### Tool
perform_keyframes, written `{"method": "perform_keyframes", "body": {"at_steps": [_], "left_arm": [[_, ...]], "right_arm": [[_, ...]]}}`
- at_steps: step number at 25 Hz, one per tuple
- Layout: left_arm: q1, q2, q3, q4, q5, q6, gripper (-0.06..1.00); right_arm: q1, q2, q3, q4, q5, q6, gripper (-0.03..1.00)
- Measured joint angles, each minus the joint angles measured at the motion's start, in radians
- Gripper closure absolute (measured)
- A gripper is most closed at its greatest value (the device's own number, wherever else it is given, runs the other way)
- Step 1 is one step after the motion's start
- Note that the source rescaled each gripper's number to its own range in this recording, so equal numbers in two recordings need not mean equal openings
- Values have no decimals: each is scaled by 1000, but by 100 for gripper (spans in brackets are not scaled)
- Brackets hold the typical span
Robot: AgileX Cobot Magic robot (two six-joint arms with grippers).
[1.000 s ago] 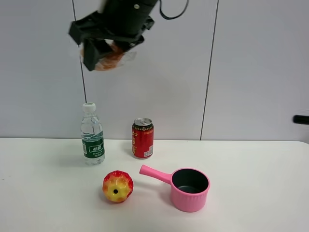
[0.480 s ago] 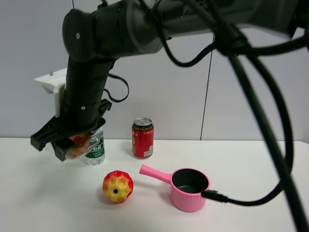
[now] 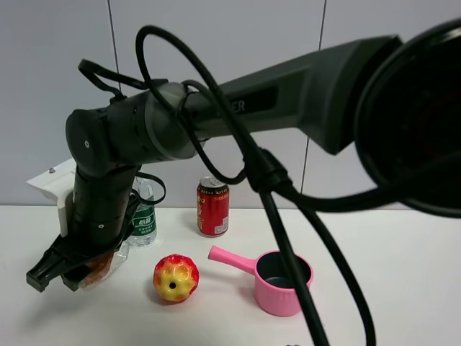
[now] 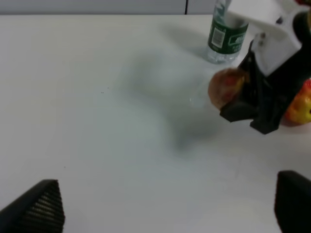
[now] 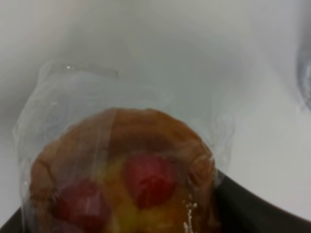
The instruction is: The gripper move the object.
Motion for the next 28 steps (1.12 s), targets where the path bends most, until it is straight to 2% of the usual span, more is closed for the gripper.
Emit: {"method": "perform_keyframes", "body": {"at_steps": [9, 10, 11, 14, 16, 22, 28], "left_arm": [[0, 0, 0, 0, 0, 0, -6], [0, 0, 0, 0, 0, 0, -6], [0, 0, 0, 0, 0, 0, -6], [0, 0, 0, 0, 0, 0, -6], [0, 0, 0, 0, 0, 0, -6], [0, 0, 0, 0, 0, 0, -6], [0, 0, 0, 0, 0, 0, -6]], "right_arm": [[0, 72, -1, -93, -3, -8, 96], [0, 72, -1, -102, -4, -10, 92], [0, 72, -1, -109, -8, -10, 84], [0, 72, -1, -121, -12, -12, 52], [0, 72, -1, -129, -13, -15, 41], [5, 54, -1, -144, 44, -15, 37], [47, -125, -1, -152, 77, -37, 36]]}}
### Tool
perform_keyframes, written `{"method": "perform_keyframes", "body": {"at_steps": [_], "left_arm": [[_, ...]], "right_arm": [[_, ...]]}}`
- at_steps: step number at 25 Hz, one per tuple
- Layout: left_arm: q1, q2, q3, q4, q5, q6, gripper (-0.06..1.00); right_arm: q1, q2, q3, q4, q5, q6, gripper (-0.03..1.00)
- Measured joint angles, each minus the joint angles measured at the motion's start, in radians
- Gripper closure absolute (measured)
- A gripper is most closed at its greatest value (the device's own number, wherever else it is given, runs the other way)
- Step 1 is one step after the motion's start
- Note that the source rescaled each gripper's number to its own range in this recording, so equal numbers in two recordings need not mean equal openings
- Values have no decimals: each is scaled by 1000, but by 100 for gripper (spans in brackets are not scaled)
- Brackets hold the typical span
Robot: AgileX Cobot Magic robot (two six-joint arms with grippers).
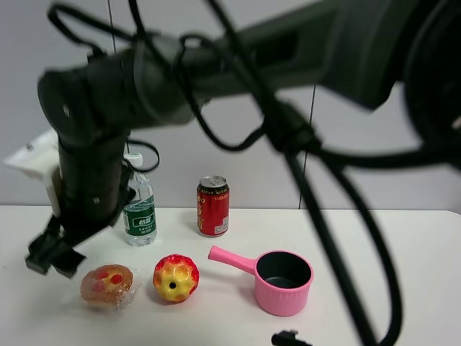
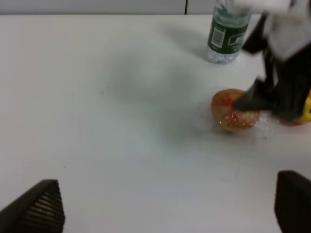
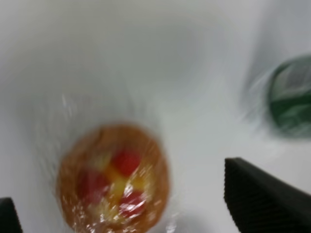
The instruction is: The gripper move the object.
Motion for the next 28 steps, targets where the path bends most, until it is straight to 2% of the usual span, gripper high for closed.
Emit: {"method": "perform_keyframes", "body": {"at_steps": [5, 7, 10, 13, 18, 21, 24, 28], "left_arm": [[0, 0, 0, 0, 0, 0, -6], [0, 0, 0, 0, 0, 0, -6], [0, 0, 0, 0, 0, 0, -6], [0, 0, 0, 0, 0, 0, -6], [0, 0, 0, 0, 0, 0, -6], [0, 0, 0, 0, 0, 0, -6], [0, 0, 0, 0, 0, 0, -6], [0, 0, 0, 0, 0, 0, -6]], "right_arm": [[31, -219, 0, -91, -2, -16, 36], [34, -304, 0, -168, -1, -20, 36], [34, -430, 0, -336, 28, -20, 36], [34, -527, -1, -495, 117, -22, 36], [34, -639, -1, -686, 352, -12, 36], [13, -703, -1, -689, 372, 104, 37], [-27, -769, -1, -594, 372, 296, 38], [-83, -858, 85, -488, 372, 414, 44]]}}
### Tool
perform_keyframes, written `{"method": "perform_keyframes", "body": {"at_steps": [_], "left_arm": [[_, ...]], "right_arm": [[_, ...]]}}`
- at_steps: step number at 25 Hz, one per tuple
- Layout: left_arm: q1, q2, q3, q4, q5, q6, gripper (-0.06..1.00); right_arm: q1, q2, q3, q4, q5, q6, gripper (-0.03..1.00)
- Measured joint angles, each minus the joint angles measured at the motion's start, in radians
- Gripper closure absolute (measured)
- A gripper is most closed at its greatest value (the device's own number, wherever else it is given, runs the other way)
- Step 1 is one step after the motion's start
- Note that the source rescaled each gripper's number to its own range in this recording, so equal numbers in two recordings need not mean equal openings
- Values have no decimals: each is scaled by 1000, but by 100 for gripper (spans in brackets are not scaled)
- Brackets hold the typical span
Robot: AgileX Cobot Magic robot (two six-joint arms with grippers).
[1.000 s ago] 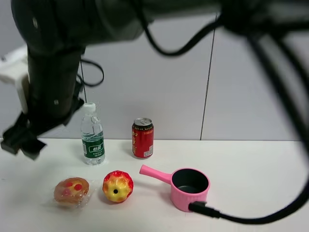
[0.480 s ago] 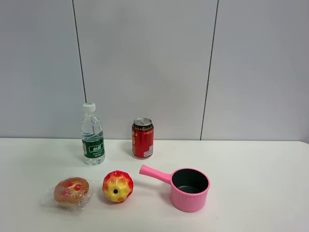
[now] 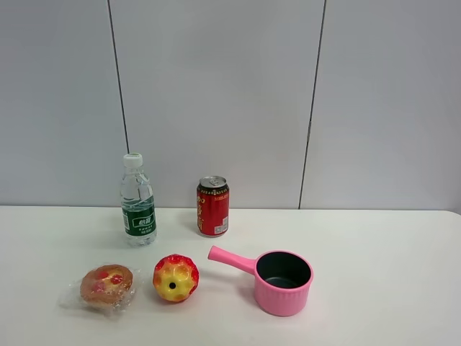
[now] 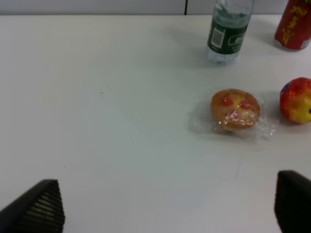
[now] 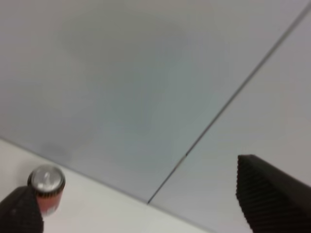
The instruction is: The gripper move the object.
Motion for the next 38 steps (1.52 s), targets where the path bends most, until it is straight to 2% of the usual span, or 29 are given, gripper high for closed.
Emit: {"method": "perform_keyframes", "body": {"at_steps": [3, 7, 11, 19, 22, 26, 30, 34, 38], "left_arm": [[0, 0, 0, 0, 0, 0, -6], [0, 0, 0, 0, 0, 0, -6], [0, 0, 0, 0, 0, 0, -6], [0, 0, 0, 0, 0, 0, -6], [0, 0, 0, 0, 0, 0, -6], [0, 0, 0, 0, 0, 0, -6], [0, 0, 0, 0, 0, 0, -6], [0, 0, 0, 0, 0, 0, -6], [0, 0, 0, 0, 0, 0, -6]], "right_arm": [[-41, -56, 150, 17, 0, 39, 47], [-153, -105, 297, 68, 9, 71, 48], [-288, -147, 315, 138, 15, 41, 48], [-549, -269, 315, 313, 15, -106, 48], [-648, -337, 360, 356, 14, -148, 48], [-763, -487, 549, 392, -69, -157, 48], [-871, -649, 772, 480, -162, -160, 48], [-967, -807, 947, 597, -186, -199, 48], [-1001, -952, 1070, 658, -189, -206, 48]]}}
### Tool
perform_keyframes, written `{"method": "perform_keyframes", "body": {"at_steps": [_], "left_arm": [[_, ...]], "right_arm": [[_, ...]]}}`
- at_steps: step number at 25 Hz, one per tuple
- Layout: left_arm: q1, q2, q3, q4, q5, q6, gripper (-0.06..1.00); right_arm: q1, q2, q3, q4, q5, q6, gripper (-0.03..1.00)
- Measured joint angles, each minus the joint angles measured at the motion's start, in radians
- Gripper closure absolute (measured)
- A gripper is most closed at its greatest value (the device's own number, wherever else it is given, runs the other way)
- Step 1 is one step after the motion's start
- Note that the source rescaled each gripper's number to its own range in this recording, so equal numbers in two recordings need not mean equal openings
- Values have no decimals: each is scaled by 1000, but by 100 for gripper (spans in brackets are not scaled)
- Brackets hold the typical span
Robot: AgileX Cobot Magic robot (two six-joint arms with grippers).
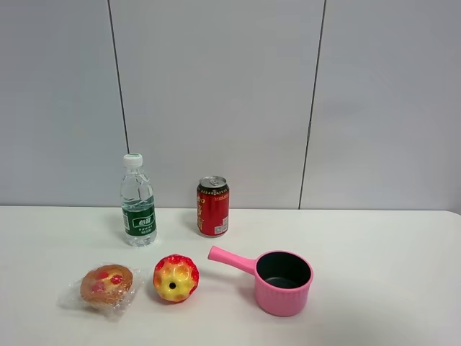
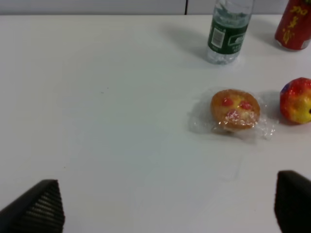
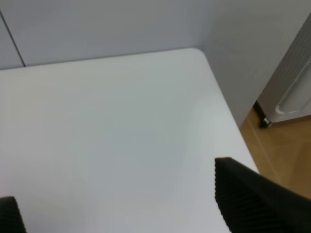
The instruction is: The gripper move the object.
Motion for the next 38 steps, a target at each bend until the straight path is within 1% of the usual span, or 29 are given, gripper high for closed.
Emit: {"method": "perform_keyframes", "body": {"at_steps": [3, 6, 13, 16, 18, 19, 24, 28, 33, 38], "left_arm": [[0, 0, 0, 0, 0, 0, -6], [0, 0, 0, 0, 0, 0, -6], [0, 0, 0, 0, 0, 0, -6], [0, 0, 0, 0, 0, 0, -6], [0, 0, 0, 0, 0, 0, -6], [0, 0, 0, 0, 0, 0, -6], [0, 0, 0, 0, 0, 0, -6], [0, 0, 0, 0, 0, 0, -6], [0, 0, 0, 0, 0, 0, -6], [0, 0, 0, 0, 0, 0, -6]], "right_arm": [[-3, -86, 64, 18, 6, 0, 48], [-12, -164, 108, 19, 37, 0, 48], [-14, -304, 239, 22, 71, 32, 48], [-14, -339, 329, 22, 103, 17, 42], [-14, -354, 385, 22, 108, 0, 37], [-14, -359, 407, 22, 110, 0, 36], [-14, -386, 439, 46, 45, 0, 35], [-14, -429, 452, 63, 45, 0, 35], [-14, -537, 455, 66, 40, 0, 35], [-14, -544, 455, 67, 39, 0, 35]]}}
